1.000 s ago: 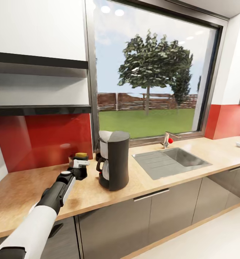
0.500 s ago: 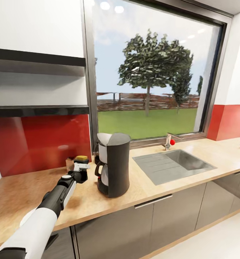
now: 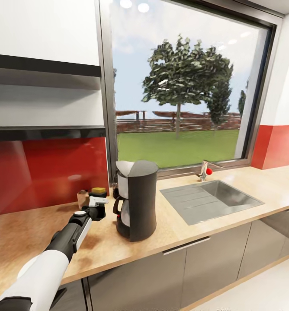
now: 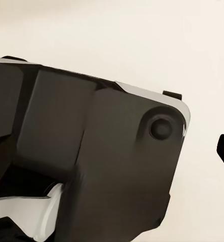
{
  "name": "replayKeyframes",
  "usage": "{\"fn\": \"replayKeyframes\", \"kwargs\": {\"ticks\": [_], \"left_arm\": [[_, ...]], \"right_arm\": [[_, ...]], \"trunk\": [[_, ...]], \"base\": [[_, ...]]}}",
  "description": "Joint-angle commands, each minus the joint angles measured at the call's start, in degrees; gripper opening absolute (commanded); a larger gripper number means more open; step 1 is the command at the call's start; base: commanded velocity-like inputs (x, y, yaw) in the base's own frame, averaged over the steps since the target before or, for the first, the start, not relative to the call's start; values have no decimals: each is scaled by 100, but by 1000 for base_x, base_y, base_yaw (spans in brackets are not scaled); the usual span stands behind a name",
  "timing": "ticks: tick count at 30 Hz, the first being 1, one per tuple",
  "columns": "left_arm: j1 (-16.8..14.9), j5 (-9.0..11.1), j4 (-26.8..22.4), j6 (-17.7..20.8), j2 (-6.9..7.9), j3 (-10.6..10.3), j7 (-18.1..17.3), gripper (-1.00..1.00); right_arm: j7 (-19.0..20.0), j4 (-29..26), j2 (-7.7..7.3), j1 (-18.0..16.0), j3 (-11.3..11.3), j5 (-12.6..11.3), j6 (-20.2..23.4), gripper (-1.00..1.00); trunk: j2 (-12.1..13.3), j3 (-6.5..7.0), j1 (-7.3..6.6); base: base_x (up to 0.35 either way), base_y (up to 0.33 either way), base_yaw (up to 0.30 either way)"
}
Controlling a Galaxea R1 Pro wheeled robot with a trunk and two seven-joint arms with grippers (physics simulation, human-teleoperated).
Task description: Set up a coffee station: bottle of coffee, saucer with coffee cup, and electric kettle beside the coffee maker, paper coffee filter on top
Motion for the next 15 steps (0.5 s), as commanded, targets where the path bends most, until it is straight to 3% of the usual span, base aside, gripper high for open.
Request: {"fn": "replayKeyframes", "kwargs": {"ticks": [1, 5, 15], "left_arm": [[0, -30, -2, -49, -1, -11, -3, -100], [0, -45, 17, -335, 0, -11, -3, -100], [0, -37, 115, -405, 2, -11, -2, -100]], "right_arm": [[10, -7, -5, 3, 47, -60, -9, 100], [10, -7, -5, 3, 47, -60, -9, 100], [10, -7, -5, 3, 47, -60, -9, 100]], "trunk": [[-45, -27, 24], [-206, -134, 112], [-607, -396, 332]], "base": [[0, 0, 0], [0, 0, 0], [0, 0, 0]]}}
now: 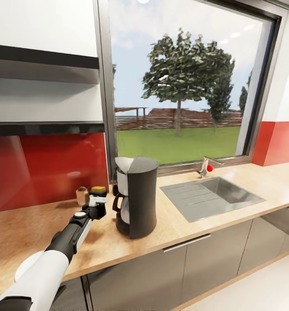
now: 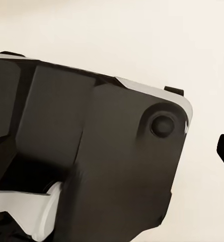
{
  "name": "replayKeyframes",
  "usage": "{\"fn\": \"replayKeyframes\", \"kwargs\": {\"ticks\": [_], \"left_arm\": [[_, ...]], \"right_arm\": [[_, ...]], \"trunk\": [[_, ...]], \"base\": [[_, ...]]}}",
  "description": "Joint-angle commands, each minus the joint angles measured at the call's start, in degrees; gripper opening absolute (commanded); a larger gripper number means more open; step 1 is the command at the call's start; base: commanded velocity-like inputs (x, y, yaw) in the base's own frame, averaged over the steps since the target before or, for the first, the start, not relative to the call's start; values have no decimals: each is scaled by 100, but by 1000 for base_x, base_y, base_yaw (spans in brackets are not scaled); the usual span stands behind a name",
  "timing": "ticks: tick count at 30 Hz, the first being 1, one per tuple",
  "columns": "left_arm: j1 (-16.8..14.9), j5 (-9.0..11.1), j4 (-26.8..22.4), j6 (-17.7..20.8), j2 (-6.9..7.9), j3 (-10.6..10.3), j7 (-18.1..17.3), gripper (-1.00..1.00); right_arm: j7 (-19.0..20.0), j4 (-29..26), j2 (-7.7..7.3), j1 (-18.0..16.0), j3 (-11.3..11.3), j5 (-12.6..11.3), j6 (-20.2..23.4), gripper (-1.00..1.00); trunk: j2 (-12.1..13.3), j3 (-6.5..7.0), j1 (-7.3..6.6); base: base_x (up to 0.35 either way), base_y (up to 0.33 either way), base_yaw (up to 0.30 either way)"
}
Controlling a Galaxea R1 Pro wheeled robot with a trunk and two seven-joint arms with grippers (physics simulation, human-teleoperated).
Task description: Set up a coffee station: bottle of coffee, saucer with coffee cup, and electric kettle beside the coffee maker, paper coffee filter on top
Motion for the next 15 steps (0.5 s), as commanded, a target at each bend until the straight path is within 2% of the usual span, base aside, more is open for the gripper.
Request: {"fn": "replayKeyframes", "kwargs": {"ticks": [1, 7, 15], "left_arm": [[0, -29, 42, 11, 0, -11, -2, -100], [0, -22, 305, -271, -4, -11, 1, -100], [0, -11, 431, -306, -8, -11, 4, -100]], "right_arm": [[10, -8, -5, 3, 47, -60, -9, 100], [10, -7, -5, 3, 47, -60, -9, 100], [10, -7, -5, 3, 47, -60, -9, 100]], "trunk": [[-45, -20, 24], [-285, -131, 156], [-606, -275, 331]], "base": [[0, 0, 0], [0, 0, 0], [0, 0, 0]]}}
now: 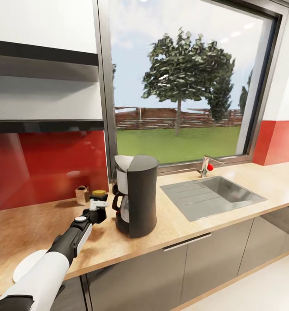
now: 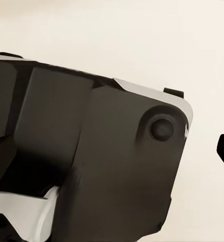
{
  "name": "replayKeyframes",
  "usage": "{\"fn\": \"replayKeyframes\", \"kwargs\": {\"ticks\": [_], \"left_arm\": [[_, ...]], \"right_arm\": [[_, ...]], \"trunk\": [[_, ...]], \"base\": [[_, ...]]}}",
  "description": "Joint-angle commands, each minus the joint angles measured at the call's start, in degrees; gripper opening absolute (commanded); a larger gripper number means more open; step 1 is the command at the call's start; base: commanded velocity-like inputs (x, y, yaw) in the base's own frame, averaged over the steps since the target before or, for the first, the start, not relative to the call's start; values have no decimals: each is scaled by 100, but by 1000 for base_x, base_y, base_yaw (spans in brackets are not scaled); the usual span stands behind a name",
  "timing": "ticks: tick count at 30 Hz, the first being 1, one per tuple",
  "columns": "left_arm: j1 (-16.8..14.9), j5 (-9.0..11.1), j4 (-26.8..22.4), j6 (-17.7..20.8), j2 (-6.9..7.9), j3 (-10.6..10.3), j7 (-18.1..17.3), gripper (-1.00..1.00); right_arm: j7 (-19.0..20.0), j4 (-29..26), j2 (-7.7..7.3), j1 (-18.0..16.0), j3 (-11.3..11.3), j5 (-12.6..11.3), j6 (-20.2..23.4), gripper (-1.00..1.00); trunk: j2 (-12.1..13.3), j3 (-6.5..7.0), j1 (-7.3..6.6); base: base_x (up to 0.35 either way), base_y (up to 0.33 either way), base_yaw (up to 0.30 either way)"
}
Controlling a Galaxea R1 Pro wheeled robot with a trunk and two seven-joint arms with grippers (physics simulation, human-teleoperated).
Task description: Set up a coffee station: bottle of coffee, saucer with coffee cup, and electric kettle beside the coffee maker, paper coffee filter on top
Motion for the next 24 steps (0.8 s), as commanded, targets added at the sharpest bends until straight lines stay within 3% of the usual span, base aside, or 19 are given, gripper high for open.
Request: {"fn": "replayKeyframes", "kwargs": {"ticks": [1, 8, 18, 24], "left_arm": [[0, -27, -7, 31, 1, -11, -2, -100], [0, -30, 0, 31, 5, -11, -2, -100], [0, -33, 121, 14, 6, -11, -2, -100], [5, -31, 455, -538, 6, -11, 5, -100]], "right_arm": [[10, -7, -6, 3, 47, -60, -9, 100], [10, -7, -5, 3, 47, -60, -7, 100], [10, -7, -5, 3, 47, -60, -9, 100], [10, -7, -5, 3, 47, -60, -9, 100]], "trunk": [[-45, -20, 24], [-326, -178, 178], [-326, -222, 178], [-326, -223, 178]], "base": [[0, 0, 0], [0, 0, 0], [0, 0, 0], [166, 0, 0]]}}
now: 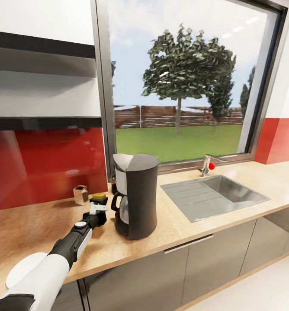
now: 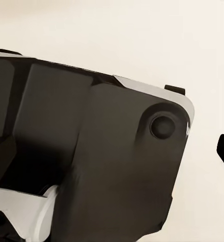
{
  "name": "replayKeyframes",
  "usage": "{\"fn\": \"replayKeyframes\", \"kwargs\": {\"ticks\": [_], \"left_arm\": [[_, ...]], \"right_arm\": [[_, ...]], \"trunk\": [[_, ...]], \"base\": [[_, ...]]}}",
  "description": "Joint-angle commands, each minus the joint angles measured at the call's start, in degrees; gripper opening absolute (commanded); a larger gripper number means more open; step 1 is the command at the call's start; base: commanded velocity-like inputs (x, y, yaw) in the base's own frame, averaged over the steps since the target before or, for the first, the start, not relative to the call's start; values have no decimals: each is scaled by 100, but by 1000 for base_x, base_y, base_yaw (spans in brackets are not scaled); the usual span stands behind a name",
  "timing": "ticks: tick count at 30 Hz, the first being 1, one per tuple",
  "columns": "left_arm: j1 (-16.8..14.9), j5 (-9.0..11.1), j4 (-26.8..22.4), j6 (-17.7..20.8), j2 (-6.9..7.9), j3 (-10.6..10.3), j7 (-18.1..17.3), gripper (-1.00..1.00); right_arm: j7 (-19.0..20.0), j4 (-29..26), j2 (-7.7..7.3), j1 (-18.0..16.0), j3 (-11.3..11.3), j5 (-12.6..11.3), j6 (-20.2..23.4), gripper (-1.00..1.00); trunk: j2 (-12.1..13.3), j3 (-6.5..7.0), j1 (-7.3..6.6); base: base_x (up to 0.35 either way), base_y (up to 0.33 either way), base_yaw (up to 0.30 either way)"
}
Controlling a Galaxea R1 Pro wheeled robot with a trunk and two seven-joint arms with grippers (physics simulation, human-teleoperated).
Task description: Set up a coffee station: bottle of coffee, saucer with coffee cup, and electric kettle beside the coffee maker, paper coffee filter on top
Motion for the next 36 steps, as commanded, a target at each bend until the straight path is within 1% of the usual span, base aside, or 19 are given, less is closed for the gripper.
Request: {"fn": "replayKeyframes", "kwargs": {"ticks": [1, 10, 15, 20, 33, 35, 36], "left_arm": [[-4, -25, 22, -8, 3, -11, 0, -100], [-3, -15, 126, -49, -6, -11, 1, -100], [-3, -6, 277, -71, -39, -11, 0, -100], [-4, -11, 286, -73, -33, -11, 0, -100], [0, -28, 289, -82, 13, -2, -6, -100], [1, -30, 289, -113, 18, 3, -7, -100], [1, -29, 293, -191, 19, 12, -8, -100]], "right_arm": [[10, -8, -5, 0, 47, -60, -7, 100], [10, -8, -5, 0, 47, -60, -7, 100], [10, -8, -5, 0, 47, -60, -9, 100], [10, -8, -5, 0, 47, -60, -8, 100], [10, -8, -5, 0, 47, -60, -1, 100], [10, -6, -5, 0, 47, -58, -2, 100], [10, -5, -5, 0, 47, -57, -1, 100]], "trunk": [[-8, -9, 3], [-8, -9, 3], [-8, -9, 3], [-8, -9, 3], [-8, -9, 3], [-8, -9, 3], [-8, -9, 3]], "base": [[81, 0, 0], [14, 0, 0], [0, 0, -54], [0, 0, -137], [26, 0, -5], [0, 0, 0], [0, 0, 0]]}}
